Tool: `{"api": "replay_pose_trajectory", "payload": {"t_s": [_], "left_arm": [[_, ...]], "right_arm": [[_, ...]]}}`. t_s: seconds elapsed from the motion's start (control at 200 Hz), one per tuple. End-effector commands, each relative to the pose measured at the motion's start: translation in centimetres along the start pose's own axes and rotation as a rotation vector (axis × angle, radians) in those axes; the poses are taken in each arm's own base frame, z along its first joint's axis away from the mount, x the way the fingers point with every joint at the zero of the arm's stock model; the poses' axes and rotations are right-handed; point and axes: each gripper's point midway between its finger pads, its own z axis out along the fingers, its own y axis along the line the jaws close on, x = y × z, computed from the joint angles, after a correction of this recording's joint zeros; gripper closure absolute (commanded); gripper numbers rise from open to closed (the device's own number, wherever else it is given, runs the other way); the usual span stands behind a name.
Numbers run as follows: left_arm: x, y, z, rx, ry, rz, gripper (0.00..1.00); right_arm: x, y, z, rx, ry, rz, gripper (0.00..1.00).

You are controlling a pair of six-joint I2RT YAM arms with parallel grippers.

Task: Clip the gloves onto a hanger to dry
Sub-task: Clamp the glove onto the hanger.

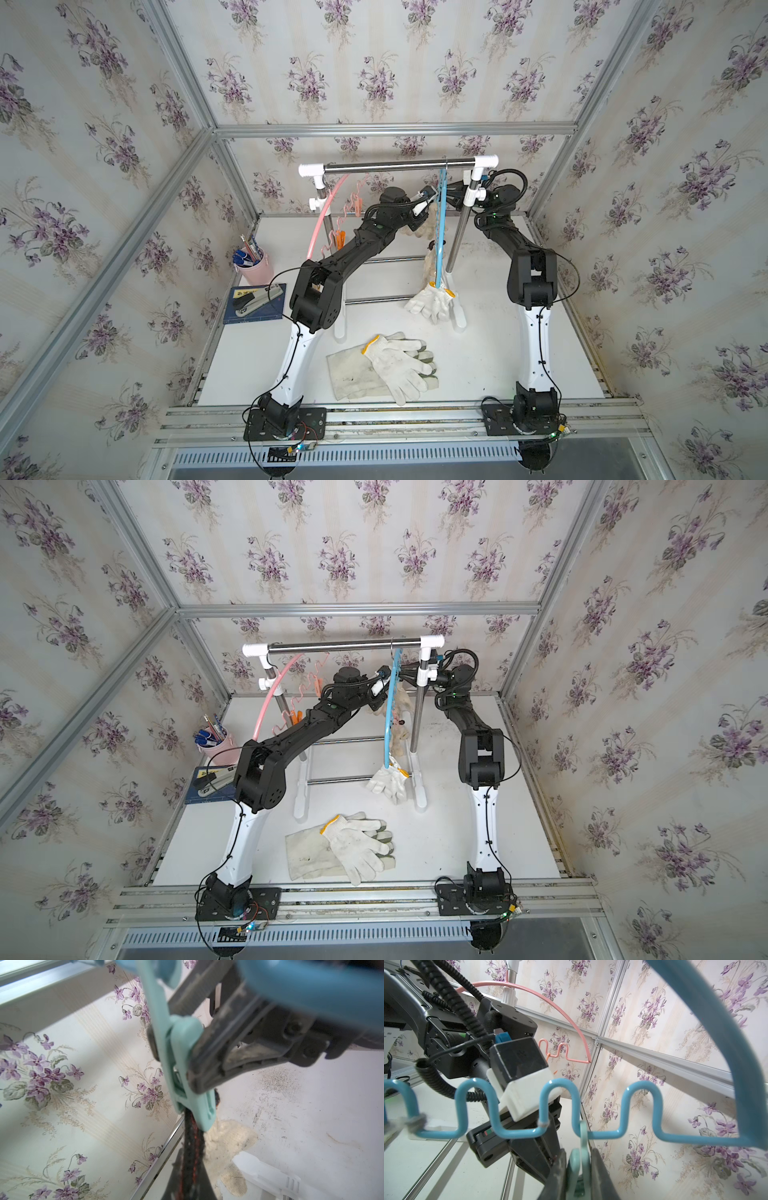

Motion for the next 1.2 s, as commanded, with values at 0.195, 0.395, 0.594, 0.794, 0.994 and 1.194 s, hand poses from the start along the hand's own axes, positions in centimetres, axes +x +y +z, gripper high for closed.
{"api": "replay_pose_trajectory", "payload": {"t_s": [0.195, 0.395, 0.594, 0.794, 0.994, 1.194], "left_arm": [[-1.6, 0.4, -0.5, 0.002, -0.033, 0.025, 1.0], [-2.3, 0.6, -0.6, 0.0, -0.046, 0.028, 1.0], [-2.8, 0.7, -0.9, -0.003, -0.051, 0.033, 1.0], [-3.0, 0.8, -1.1, -0.004, -0.052, 0.038, 1.0], [-2.8, 0.6, -1.1, 0.001, -0.045, 0.036, 1.0], [-2.9, 0.7, -1.3, -0.007, -0.045, 0.037, 0.98]], "right_arm": [[-1.1, 0.4, 0.3, -0.007, -0.01, -0.038, 0.94], [-0.7, 0.6, 0.4, -0.01, -0.008, -0.027, 0.95], [-0.5, 0.7, 0.5, -0.011, -0.008, -0.022, 0.95], [-0.6, 0.7, 0.6, -0.013, -0.009, -0.023, 0.92], [-0.8, 0.8, 0.6, -0.013, -0.01, -0.027, 0.5], [-1.2, 0.7, 0.4, 0.001, -0.012, -0.029, 0.36]]}}
